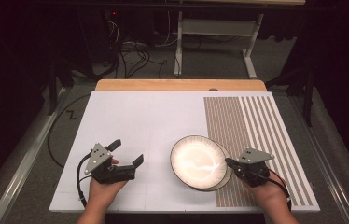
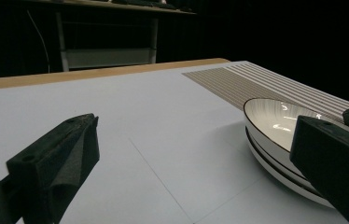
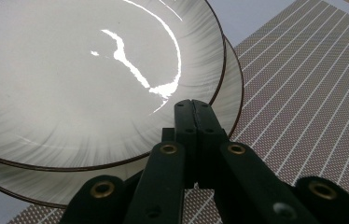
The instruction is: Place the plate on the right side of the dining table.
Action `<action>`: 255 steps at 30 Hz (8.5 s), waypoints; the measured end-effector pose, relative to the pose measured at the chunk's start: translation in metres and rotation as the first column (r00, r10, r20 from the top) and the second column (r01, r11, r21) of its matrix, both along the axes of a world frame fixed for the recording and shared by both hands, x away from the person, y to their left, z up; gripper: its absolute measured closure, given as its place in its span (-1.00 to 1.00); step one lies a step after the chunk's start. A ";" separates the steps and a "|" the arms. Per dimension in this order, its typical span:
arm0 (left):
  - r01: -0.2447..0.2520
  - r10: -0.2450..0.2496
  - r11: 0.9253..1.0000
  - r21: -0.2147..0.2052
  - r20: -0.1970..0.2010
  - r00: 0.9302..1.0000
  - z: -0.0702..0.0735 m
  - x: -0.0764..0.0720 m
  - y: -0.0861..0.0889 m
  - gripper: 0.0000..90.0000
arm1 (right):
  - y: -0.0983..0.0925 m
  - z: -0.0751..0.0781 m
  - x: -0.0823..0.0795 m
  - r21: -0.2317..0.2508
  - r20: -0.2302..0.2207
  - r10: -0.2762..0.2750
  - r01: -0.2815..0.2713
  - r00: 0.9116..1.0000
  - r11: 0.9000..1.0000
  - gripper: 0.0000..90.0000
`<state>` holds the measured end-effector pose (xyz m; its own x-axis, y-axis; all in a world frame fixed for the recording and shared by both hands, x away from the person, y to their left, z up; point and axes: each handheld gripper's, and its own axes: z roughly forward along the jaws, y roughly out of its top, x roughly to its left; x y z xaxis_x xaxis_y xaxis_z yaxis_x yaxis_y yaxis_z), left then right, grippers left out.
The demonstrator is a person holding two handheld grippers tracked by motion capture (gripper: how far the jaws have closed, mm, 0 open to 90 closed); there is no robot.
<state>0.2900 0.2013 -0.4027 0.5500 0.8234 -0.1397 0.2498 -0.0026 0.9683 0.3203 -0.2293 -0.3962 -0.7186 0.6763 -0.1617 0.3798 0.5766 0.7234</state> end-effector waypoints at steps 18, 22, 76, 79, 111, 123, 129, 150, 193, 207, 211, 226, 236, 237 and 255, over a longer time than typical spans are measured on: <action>0.004 -0.004 1.000 0.001 0.000 1.000 0.000 0.000 0.000 -0.96 | 0.003 -0.002 0.001 0.003 -0.017 0.006 -0.006 1.000 1.000 1.00; 0.004 -0.004 1.000 -0.001 0.000 1.000 0.000 0.000 0.000 -0.96 | 0.004 -0.003 0.001 0.000 -0.016 0.010 -0.010 1.000 1.000 1.00; 0.089 -0.123 0.988 -0.127 -0.287 0.950 0.010 0.027 0.006 -0.99 | 0.026 -0.008 0.000 -0.001 -0.039 0.064 -0.064 0.997 0.998 1.00; 0.102 -0.136 0.988 -0.120 -0.327 0.935 0.009 0.030 0.006 -0.99 | 0.026 -0.008 0.000 -0.001 -0.040 0.063 -0.063 0.997 0.998 1.00; 0.133 -0.378 0.906 -0.403 -0.623 0.685 0.001 0.058 0.008 -0.99 | 0.026 -0.008 0.001 0.002 -0.039 0.063 -0.063 0.997 0.998 1.00; 0.100 -0.404 0.887 -0.451 -0.653 0.641 0.000 0.063 -0.003 -0.97 | 0.026 -0.008 0.001 0.002 -0.039 0.063 -0.063 0.997 0.998 1.00; 0.093 -0.410 0.885 -0.457 -0.668 0.621 -0.002 0.065 -0.013 -0.96 | 0.026 -0.008 0.001 0.002 -0.041 0.060 -0.060 0.997 0.998 1.00; 0.098 -0.448 0.877 -0.470 -0.729 0.517 -0.007 0.077 -0.048 -0.60 | 0.026 -0.008 0.001 0.002 -0.040 0.061 -0.061 0.997 0.998 1.00; 0.123 -0.276 0.961 -0.247 -0.854 0.440 0.005 0.086 -0.081 0.66 | 0.025 -0.008 0.000 0.003 -0.030 0.062 -0.062 0.998 0.998 1.00; 0.117 -0.292 0.956 -0.269 -0.833 0.470 0.006 0.082 -0.080 0.72 | 0.009 0.005 0.001 0.098 -0.001 0.031 -0.031 1.000 0.995 0.80; 0.109 -0.298 0.954 -0.281 -0.822 0.485 0.005 0.080 -0.078 0.73 | 0.002 0.007 0.003 0.131 -0.004 0.005 -0.004 1.000 0.991 0.69; 0.112 -0.300 0.950 -0.292 -0.746 0.594 0.009 0.076 -0.070 0.77 | -0.019 0.007 0.008 0.197 -0.016 -0.062 0.064 0.998 0.978 0.15; 0.138 -0.295 0.951 -0.278 -0.671 0.680 0.011 0.075 -0.064 0.78 | -0.031 0.008 0.007 0.226 0.006 -0.096 0.092 0.995 0.970 -0.17; 0.140 -0.294 0.951 -0.277 -0.662 0.690 0.011 0.075 -0.064 0.78 | -0.032 0.008 0.007 0.227 0.008 -0.102 0.097 0.995 0.969 -0.19; 0.160 -0.254 0.958 -0.238 -0.446 0.858 0.008 0.058 -0.061 0.78 | -0.049 0.011 0.004 0.275 0.054 -0.152 0.132 0.987 0.952 -0.63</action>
<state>0.3479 0.1399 -0.3944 0.5355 0.6308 -0.5616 0.6859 0.0631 0.7249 0.3241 -0.2779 -0.3849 -0.6050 0.7962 -0.0079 0.3832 0.2999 0.8736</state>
